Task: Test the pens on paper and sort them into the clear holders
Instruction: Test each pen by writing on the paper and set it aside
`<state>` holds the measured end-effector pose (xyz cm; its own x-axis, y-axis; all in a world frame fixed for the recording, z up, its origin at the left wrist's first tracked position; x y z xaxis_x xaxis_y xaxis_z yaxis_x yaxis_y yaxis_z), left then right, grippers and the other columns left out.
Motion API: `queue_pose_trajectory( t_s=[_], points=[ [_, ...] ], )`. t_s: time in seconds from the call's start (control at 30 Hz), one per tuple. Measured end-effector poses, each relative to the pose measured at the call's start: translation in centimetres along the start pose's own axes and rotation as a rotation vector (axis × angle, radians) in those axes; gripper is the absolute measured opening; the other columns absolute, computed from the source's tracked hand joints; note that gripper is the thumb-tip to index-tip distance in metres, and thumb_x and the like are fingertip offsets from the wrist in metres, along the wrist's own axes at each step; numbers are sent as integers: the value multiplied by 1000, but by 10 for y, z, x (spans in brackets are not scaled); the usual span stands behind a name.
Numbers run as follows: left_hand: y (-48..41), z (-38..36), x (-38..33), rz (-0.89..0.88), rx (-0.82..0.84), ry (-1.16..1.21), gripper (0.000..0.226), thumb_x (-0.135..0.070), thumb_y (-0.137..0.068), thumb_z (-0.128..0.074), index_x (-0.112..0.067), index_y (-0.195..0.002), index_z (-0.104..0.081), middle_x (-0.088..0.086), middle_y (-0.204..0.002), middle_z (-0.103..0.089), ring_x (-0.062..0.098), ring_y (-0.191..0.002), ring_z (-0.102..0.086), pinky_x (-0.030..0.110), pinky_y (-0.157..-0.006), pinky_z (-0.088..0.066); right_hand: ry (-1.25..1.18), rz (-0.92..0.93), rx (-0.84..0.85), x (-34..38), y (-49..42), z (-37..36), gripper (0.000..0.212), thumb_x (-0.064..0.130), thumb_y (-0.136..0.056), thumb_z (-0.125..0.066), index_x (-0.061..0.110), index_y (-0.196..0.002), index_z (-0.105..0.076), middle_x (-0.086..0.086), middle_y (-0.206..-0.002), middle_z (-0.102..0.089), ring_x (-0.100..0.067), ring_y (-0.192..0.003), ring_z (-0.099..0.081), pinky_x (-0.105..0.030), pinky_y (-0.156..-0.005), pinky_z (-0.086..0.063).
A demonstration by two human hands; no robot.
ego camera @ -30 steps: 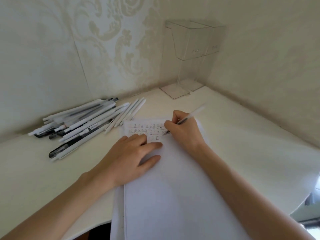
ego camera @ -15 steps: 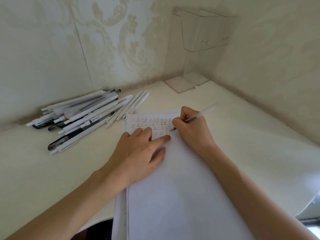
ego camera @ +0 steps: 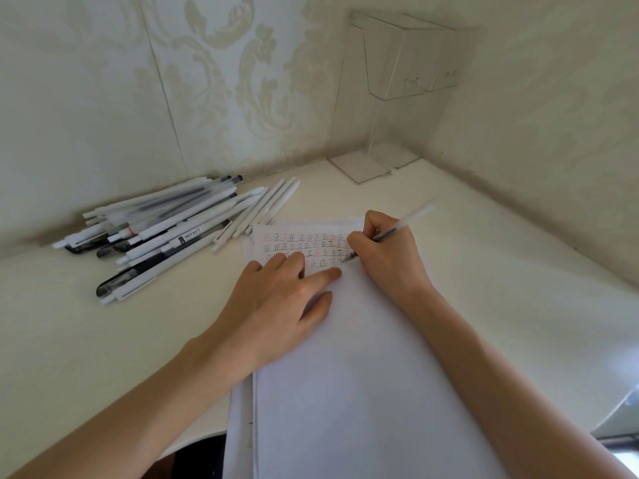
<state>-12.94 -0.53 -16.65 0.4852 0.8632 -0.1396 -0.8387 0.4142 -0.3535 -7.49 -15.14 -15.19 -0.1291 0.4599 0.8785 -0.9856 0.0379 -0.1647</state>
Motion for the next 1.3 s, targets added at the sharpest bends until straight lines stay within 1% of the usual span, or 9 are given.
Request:
queue_pose_trajectory(
  t_s=[0.23,0.57,0.7,0.77,0.83,0.9,0.97,1.07,1.3],
  points=[
    [0,-1,0,-3,12,16,42,-43,-86,-33,-33,-118,-59,-7,-72,-38,17,-65,-48,30,-51,-36,10,0,31,3,2,-1,25,3,-77,-55,8,-62,-36,-2,-55,-32,-1,-38,-39,-19,-44,-22],
    [1,0,0,-12,25,57,42,-43,-87,-34,-31,-119,-59,-7,-72,-38,16,-64,-47,28,-50,-35,-16,-21,-10,-2,0,1,34,4,-76,-53,16,-59,-27,4,-54,-23,-7,-48,-22,-22,-45,-19],
    [4,6,3,56,-19,219,37,-26,-92,-42,-13,-127,-44,-3,-88,-49,15,-79,-49,25,-68,-37,-119,21,15,1,0,3,31,6,-83,-58,10,-62,-36,-6,-51,-39,-4,-41,-33,-20,-45,-26],
    [3,6,10,136,-16,404,37,-16,-95,-41,-9,-131,-33,-1,-101,-47,11,-91,-44,21,-80,-36,-239,47,67,6,0,2,30,13,-85,-66,11,-65,-44,-1,-49,-49,-8,-45,-38,-18,-48,-32],
    [2,4,14,174,-5,496,37,-13,-96,-39,-9,-131,-29,2,-108,-51,9,-97,-47,17,-82,-36,-363,64,156,11,0,-1,22,12,-83,-71,13,-70,-53,4,-57,-57,-12,-51,-44,-20,-51,-38],
    [1,7,13,168,-42,554,36,-17,-96,-41,-6,-130,-33,2,-110,-58,5,-94,-50,13,-76,-34,-485,82,238,16,3,-5,10,15,-81,-69,12,-76,-61,3,-66,-63,-15,-61,-52,-23,-54,-42],
    [1,12,11,157,-99,597,38,-27,-93,-41,-5,-124,-40,1,-101,-64,5,-84,-55,19,-72,-40,-574,89,286,17,5,-7,19,23,-86,-57,7,-78,-63,-4,-68,-63,-18,-65,-54,-26,-53,-41],
    [1,16,14,195,-159,633,31,-29,-92,-47,-7,-114,-48,-6,-90,-64,12,-84,-61,28,-76,-45,-591,75,255,18,6,-3,33,27,-90,-48,3,-69,-58,-10,-59,-59,-20,-55,-48,-25,-49,-37],
    [1,17,13,152,-176,640,30,-33,-90,-49,-7,-105,-52,-5,-95,-66,8,-80,-60,26,-70,-46,-569,50,301,18,7,-6,35,24,-89,-50,4,-60,-52,-10,-49,-52,-20,-46,-42,-27,-46,-32]
  ],
)
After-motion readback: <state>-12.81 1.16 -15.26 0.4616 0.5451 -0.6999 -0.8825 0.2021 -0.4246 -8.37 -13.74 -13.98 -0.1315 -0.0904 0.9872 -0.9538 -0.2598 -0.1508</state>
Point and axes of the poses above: each hand's wrist, its own y-axis away from the middle knuckle, its own z-axis out of the back of the hand, x = y × z, the point moved 5 cm from there along -y, towards the middle knuckle
